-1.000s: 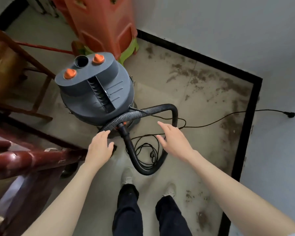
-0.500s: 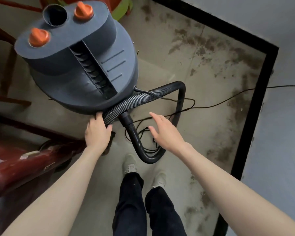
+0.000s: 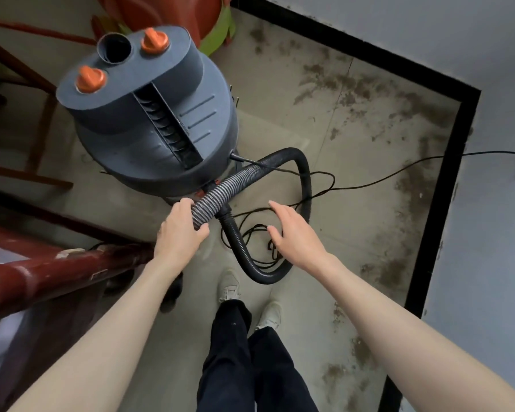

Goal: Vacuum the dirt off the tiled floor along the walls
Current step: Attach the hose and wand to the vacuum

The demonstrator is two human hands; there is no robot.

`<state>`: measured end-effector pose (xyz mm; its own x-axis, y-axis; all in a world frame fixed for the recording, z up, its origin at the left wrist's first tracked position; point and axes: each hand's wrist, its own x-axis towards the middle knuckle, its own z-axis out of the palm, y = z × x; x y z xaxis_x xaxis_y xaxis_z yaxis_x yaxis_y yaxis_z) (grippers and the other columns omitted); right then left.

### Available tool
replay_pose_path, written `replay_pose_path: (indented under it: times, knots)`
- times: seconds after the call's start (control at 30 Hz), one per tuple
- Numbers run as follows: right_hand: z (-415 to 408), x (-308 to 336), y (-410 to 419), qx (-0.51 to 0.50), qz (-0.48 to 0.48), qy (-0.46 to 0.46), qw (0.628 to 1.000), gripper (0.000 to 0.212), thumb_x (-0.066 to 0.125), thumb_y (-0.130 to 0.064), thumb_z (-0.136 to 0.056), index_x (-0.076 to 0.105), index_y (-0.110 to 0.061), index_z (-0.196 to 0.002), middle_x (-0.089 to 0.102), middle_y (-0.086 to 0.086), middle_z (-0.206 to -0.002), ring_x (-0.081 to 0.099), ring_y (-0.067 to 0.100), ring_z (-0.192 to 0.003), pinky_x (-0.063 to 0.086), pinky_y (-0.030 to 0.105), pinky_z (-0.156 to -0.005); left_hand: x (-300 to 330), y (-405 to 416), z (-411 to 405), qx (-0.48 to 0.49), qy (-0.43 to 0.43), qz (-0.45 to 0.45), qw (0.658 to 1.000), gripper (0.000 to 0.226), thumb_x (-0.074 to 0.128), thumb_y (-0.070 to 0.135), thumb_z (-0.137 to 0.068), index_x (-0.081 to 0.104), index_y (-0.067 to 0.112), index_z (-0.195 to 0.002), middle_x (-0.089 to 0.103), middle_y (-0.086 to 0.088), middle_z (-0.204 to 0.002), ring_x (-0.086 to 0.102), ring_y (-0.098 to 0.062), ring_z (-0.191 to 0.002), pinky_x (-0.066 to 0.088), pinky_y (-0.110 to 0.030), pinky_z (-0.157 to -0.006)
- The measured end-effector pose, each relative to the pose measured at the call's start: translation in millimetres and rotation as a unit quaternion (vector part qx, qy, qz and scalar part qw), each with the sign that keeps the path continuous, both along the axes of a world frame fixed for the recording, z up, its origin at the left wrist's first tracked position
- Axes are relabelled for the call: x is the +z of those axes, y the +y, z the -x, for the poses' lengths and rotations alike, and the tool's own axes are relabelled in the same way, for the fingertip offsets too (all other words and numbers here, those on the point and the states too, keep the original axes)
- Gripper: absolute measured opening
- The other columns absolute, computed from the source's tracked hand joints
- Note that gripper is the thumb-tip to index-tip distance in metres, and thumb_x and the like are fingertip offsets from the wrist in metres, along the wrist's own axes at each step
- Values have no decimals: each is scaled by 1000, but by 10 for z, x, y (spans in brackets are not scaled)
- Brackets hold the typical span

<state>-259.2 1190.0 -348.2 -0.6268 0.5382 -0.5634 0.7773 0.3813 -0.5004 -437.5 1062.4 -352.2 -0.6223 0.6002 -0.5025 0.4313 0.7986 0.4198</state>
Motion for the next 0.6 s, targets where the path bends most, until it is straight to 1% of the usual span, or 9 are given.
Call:
replay_pose_path:
  times: [0.1, 0.17, 0.27, 0.33, 0.37, 0.4, 0.47, 0.53, 0.6]
  knots:
    - [1, 69, 22, 2, -23, 33, 999, 63, 52, -19, -99, 23, -16, -154, 32, 4, -156, 35, 24, -138, 32, 35, -109, 129, -204, -230, -23, -58, -21, 998, 34, 67, 18, -83, 46, 17, -110, 54, 1, -97, 57, -21, -88, 44, -32, -73]
    - [11, 83, 42, 29, -39, 45, 998, 69, 57, -14, -95, 22, -16, -155, 30, 6, -157, 32, 26, -140, 30, 36, -111, 204, -302, -303, -62, -85, -35, 994, 33, 69, 16, -82, 48, 21, -107, 57, 5, -94, 57, -15, -85, 40, -26, -69]
    - [13, 65, 47, 101, -81, 16, 992, 72, 61, -13, -92, 24, -19, -154, 28, 8, -158, 18, 27, -148, 15, 41, -120, 355, -333, -337, -107, -86, -71, 988, 35, 71, 16, -79, 49, 25, -104, 58, 10, -93, 56, -8, -83, 37, -15, -64]
    - [-9, 90, 54, 113, -142, 16, 983, 63, 64, -18, -89, 39, -19, -146, 41, 6, -150, 23, 26, -146, 8, 48, -120, 484, -306, -359, -112, -85, -101, 985, 36, 73, 16, -78, 50, 26, -103, 59, 12, -92, 56, -2, -83, 39, -10, -66]
    - [-27, 135, 76, 106, -174, 32, 978, 55, 67, -18, -87, 46, -18, -138, 49, 5, -142, 32, 26, -141, 9, 49, -119, 553, -284, -370, -106, -85, -116, 984, 37, 74, 16, -77, 50, 27, -102, 60, 13, -92, 57, 0, -84, 40, -10, -67]
    - [-52, 206, 106, 96, -199, 56, 974, 49, 69, -17, -85, 52, -15, -131, 55, 5, -133, 40, 27, -134, 14, 49, -118, 629, -258, -386, -98, -84, -131, 983, 38, 75, 16, -76, 50, 29, -102, 61, 14, -93, 57, 1, -85, 40, -9, -68]
    - [-132, 401, 187, 73, -222, 110, 966, 42, 73, -12, -78, 59, -9, -118, 62, 9, -117, 54, 31, -117, 31, 44, -108, 799, -205, -434, -89, -72, -161, 980, 42, 76, 14, -74, 50, 30, -102, 60, 15, -95, 57, 1, -86, 41, -6, -68]
    - [-267, 633, 276, 63, -237, 136, 960, 41, 75, -10, -75, 62, -5, -113, 64, 12, -109, 58, 33, -105, 41, 41, -96, 977, -142, -503, -100, -58, -187, 975, 42, 76, 14, -75, 52, 27, -106, 60, 13, -97, 57, 1, -88, 41, -4, -68]
    - [-445, 863, 320, 55, -255, 138, 956, 41, 75, -10, -75, 62, -4, -114, 64, 13, -108, 57, 34, -102, 41, 41, -90, 1180, -72, -591, -122, -49, -210, 969, 43, 75, 15, -76, 54, 24, -112, 61, 12, -100, 58, -2, -91, 42, -8, -70]
